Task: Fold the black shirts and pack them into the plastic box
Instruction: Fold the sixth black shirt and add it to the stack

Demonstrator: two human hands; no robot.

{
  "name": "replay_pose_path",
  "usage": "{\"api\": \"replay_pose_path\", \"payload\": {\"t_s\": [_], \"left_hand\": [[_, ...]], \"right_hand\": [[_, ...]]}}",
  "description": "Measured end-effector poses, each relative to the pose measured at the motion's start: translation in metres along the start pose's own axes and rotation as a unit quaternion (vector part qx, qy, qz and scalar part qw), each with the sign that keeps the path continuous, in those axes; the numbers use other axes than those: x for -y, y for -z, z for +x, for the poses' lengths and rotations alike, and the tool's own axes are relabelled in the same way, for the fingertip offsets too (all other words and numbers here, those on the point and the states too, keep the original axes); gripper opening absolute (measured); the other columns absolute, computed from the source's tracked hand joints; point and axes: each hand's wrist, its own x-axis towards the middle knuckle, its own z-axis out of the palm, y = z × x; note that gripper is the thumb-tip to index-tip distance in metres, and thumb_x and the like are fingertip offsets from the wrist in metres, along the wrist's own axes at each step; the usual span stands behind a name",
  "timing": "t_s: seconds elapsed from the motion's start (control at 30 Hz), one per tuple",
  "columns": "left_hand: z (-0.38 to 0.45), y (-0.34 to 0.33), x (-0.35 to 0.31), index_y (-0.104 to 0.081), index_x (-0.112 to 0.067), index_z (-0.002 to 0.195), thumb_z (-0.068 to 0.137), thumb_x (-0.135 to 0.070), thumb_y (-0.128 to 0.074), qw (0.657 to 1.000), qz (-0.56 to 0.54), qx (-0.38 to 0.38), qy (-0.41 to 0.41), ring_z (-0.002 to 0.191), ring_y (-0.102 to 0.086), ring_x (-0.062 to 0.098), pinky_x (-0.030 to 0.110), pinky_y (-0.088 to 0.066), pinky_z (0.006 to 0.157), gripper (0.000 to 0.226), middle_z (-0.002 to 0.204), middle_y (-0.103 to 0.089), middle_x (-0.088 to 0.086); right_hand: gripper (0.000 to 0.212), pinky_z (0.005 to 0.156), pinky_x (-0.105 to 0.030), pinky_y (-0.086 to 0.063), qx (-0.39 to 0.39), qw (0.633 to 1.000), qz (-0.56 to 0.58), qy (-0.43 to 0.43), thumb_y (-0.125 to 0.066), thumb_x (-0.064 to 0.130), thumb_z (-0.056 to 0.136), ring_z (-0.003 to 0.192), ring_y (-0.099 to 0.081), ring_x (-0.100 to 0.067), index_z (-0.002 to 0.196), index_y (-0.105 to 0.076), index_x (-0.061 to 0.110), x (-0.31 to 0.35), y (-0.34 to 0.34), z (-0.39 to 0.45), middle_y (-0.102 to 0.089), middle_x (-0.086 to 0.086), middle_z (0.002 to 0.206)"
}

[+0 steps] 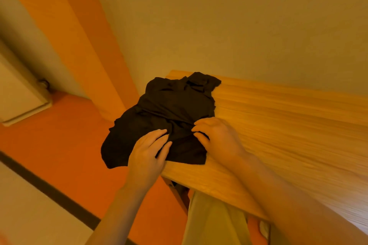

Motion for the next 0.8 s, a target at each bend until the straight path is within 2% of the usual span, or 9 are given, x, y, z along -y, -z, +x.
{"api": "replay_pose_path", "payload": {"t_s": [0.1,0.23,0.3,0.37,0.47,0.6,0.67,0.73,0.8], "left_hand": [[-0.007,-0.005,-0.001,-0.072,-0.007,0.109,0.094,-0.028,-0.052,0.998,-0.004,-0.056,-0.015,0.111,-0.06,0.017,0.035,-0.049,0.096,0.033,0.113,-0.068,0.005],[-0.013,0.003,-0.009,-0.071,-0.007,0.106,0.096,-0.025,-0.052,0.997,-0.029,-0.077,0.001,0.108,-0.059,0.012,0.031,-0.048,0.094,0.028,0.107,-0.068,0.003],[-0.014,0.01,-0.018,-0.068,-0.012,0.11,0.096,-0.03,-0.052,0.996,-0.048,-0.053,0.044,0.109,-0.055,0.004,0.032,-0.048,0.091,0.028,0.109,-0.065,-0.005],[-0.016,0.013,-0.025,-0.06,-0.021,0.123,0.092,-0.044,-0.055,0.993,-0.06,0.01,0.101,0.116,-0.049,-0.001,0.03,-0.046,0.095,0.039,0.119,-0.059,-0.013],[-0.016,0.013,-0.034,-0.05,-0.025,0.137,0.086,-0.047,-0.065,0.989,-0.045,0.067,0.124,0.125,-0.047,0.006,0.033,-0.042,0.101,0.057,0.132,-0.055,-0.01],[-0.002,0.014,-0.057,-0.065,-0.019,0.119,0.085,-0.031,-0.069,0.993,0.0,0.003,0.12,0.106,-0.058,0.012,0.041,-0.05,0.091,0.037,0.113,-0.064,-0.004],[0.004,0.012,-0.067,-0.071,-0.018,0.104,0.083,-0.034,-0.065,0.994,0.007,-0.026,0.104,0.101,-0.059,0.01,0.038,-0.05,0.088,0.027,0.108,-0.064,-0.004],[0.007,0.009,-0.073,-0.07,-0.02,0.106,0.08,-0.044,-0.066,0.995,0.009,-0.008,0.098,0.107,-0.057,0.008,0.034,-0.046,0.092,0.036,0.112,-0.063,-0.006],[0.008,0.003,-0.075,-0.067,-0.025,0.108,0.08,-0.047,-0.066,0.993,0.033,0.026,0.112,0.113,-0.054,0.007,0.037,-0.038,0.099,0.036,0.116,-0.061,-0.01]], "right_hand": [[0.013,0.089,-0.027,-0.042,-0.067,0.997,0.027,-0.008,-0.063,0.023,0.09,0.097,-0.062,-0.014,0.1,-0.072,0.021,-0.001,-0.001,0.002,-0.07,0.005,0.101],[0.016,0.088,-0.027,-0.042,-0.116,0.991,0.053,-0.034,-0.057,0.02,0.094,0.097,-0.062,-0.016,0.104,-0.069,0.018,-0.002,-0.001,0.006,-0.069,0.002,0.102],[0.018,0.087,-0.031,-0.046,-0.118,0.99,0.066,-0.035,-0.054,0.02,0.096,0.097,-0.062,-0.018,0.106,-0.068,0.017,-0.002,-0.001,0.007,-0.069,0.0,0.103],[0.021,0.086,-0.037,-0.051,-0.11,0.989,0.088,-0.044,-0.051,0.02,0.097,0.097,-0.062,-0.02,0.111,-0.067,0.015,0.0,0.001,0.006,-0.069,-0.002,0.105],[0.027,0.086,-0.035,-0.051,-0.092,0.986,0.128,-0.059,-0.045,0.024,0.1,0.1,-0.061,-0.018,0.119,-0.063,0.016,0.004,0.006,0.003,-0.067,-0.002,0.109],[0.031,0.083,-0.024,-0.048,-0.058,0.98,0.179,-0.066,-0.042,0.027,0.101,0.101,-0.059,-0.013,0.125,-0.058,0.018,0.003,0.009,0.0,-0.065,0.0,0.112],[0.029,0.082,-0.023,-0.048,-0.065,0.977,0.188,-0.073,-0.043,0.028,0.1,0.101,-0.058,-0.012,0.122,-0.059,0.018,0.003,0.007,0.001,-0.064,0.001,0.111],[0.025,0.078,-0.021,-0.047,-0.076,0.974,0.198,-0.083,-0.045,0.031,0.099,0.097,-0.053,-0.006,0.118,-0.058,0.021,0.005,0.005,0.005,-0.062,0.004,0.108],[0.024,0.078,-0.019,-0.045,-0.076,0.97,0.211,-0.097,-0.049,0.033,0.097,0.097,-0.047,-0.002,0.117,-0.055,0.023,0.006,0.005,0.009,-0.058,0.007,0.109]]}}
